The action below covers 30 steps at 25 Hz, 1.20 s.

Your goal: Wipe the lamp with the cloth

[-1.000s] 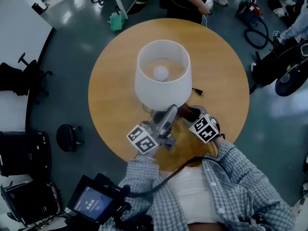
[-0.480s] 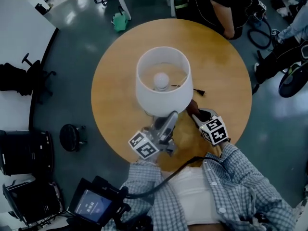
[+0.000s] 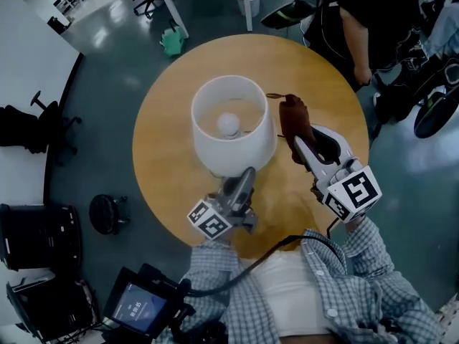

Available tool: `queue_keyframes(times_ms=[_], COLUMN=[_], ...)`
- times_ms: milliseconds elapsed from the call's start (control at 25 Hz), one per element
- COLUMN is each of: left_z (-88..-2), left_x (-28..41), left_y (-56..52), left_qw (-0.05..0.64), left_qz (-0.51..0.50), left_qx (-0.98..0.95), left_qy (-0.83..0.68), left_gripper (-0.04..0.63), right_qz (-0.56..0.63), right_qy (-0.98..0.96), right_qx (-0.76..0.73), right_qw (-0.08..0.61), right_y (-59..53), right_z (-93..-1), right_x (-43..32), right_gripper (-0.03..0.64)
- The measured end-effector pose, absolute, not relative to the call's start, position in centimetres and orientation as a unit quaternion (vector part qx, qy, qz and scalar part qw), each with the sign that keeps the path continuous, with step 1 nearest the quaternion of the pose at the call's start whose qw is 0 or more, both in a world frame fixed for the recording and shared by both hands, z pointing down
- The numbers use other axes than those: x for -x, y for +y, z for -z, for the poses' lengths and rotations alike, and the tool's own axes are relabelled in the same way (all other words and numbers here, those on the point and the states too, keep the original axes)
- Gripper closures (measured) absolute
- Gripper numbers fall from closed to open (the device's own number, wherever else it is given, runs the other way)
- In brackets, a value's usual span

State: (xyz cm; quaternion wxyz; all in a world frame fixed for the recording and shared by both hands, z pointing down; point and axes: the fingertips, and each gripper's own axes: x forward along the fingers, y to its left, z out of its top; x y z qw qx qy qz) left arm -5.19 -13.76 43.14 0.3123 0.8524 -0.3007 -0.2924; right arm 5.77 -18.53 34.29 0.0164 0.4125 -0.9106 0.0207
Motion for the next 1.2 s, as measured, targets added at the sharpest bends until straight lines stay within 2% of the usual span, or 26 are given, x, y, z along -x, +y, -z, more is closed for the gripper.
queue_keyframes(times_ms=[120, 240, 360, 560, 680, 800, 960, 1120, 1200], left_z=[-43.1, -43.1, -43.2, -43.2, -43.1, -43.3, -43.4, -43.4, -43.3], left_x=[5.1, 5.4, 5.5, 5.6, 5.5, 5.4, 5.2, 5.0, 5.0], left_y=[-14.0, -14.3, -14.5, -14.4, -14.4, -14.3, -14.2, -14.2, -14.1], left_qw=[0.312, 0.312, 0.312, 0.312, 0.312, 0.313, 0.313, 0.313, 0.314], left_qz=[0.291, 0.295, 0.296, 0.294, 0.293, 0.292, 0.294, 0.294, 0.295], left_qx=[-0.852, -0.850, -0.850, -0.850, -0.851, -0.852, -0.851, -0.851, -0.850], left_qy=[-0.302, -0.304, -0.305, -0.306, -0.304, -0.302, -0.302, -0.301, -0.301], left_gripper=[0.503, 0.503, 0.503, 0.503, 0.503, 0.503, 0.503, 0.503, 0.503], right_qz=[0.099, 0.153, 0.144, 0.138, 0.116, 0.110, 0.034, 0.036, -0.003], right_qy=[-0.932, -0.938, -0.945, -0.950, -0.952, -0.954, -0.952, -0.941, -0.935], right_qx=[-0.349, -0.307, -0.288, -0.238, -0.223, -0.240, -0.303, -0.336, -0.352], right_qw=[0.010, 0.045, 0.058, 0.149, 0.173, 0.142, 0.032, -0.029, -0.044], right_y=[-16.9, -15.6, -14.3, -11.5, -10.4, -10.7, -13.6, -18.5, -20.9], right_z=[-28.8, -29.3, -31.2, -37.4, -40.0, -38.9, -33.1, -29.2, -29.4], right_x=[-1.3, 2.4, 3.3, 4.0, 3.9, 3.4, 1.5, -1.0, -1.8], right_gripper=[0.514, 0.514, 0.514, 0.515, 0.515, 0.515, 0.515, 0.515, 0.515])
